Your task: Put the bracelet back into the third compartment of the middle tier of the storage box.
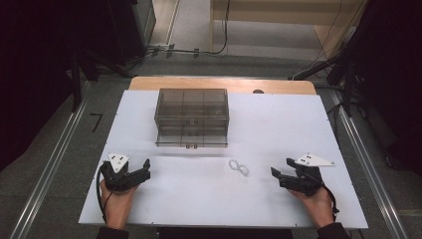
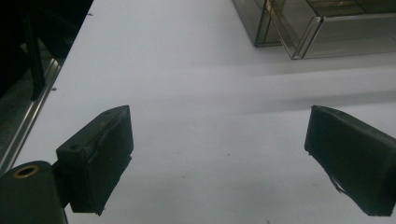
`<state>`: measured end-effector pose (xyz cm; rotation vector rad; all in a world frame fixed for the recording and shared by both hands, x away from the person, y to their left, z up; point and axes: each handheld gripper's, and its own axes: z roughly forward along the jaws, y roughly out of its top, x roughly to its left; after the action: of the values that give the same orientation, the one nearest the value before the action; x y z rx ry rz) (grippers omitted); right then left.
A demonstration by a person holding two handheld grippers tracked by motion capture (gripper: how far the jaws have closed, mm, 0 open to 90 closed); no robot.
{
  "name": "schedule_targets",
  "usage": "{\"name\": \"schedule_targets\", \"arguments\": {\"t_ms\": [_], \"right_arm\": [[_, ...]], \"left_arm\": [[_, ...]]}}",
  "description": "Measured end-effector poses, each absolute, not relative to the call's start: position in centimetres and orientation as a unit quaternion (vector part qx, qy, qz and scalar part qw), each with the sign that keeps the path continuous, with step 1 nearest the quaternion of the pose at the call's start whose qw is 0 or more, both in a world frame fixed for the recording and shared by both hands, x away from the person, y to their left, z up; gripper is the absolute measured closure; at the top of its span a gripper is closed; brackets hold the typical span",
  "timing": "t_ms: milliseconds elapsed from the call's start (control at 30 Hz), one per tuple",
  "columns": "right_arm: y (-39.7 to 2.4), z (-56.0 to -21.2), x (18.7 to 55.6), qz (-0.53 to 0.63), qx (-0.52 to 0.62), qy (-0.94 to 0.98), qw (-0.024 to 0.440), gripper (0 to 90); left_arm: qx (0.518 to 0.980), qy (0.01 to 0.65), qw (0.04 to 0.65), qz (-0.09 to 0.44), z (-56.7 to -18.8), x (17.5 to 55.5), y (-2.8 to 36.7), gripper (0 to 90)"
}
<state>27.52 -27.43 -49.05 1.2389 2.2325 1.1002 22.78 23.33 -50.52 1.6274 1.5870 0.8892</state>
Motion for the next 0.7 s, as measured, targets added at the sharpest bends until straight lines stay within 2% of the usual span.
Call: {"name": "schedule_targets", "arguments": {"t_ms": [700], "right_arm": [[-25.6,-49.1,27.7,0.393,0.421,0.799,0.174,27.3]], "left_arm": [[0.627,0.611,0.343,0.342,-50.5,22.8,23.3,8.1]]}}
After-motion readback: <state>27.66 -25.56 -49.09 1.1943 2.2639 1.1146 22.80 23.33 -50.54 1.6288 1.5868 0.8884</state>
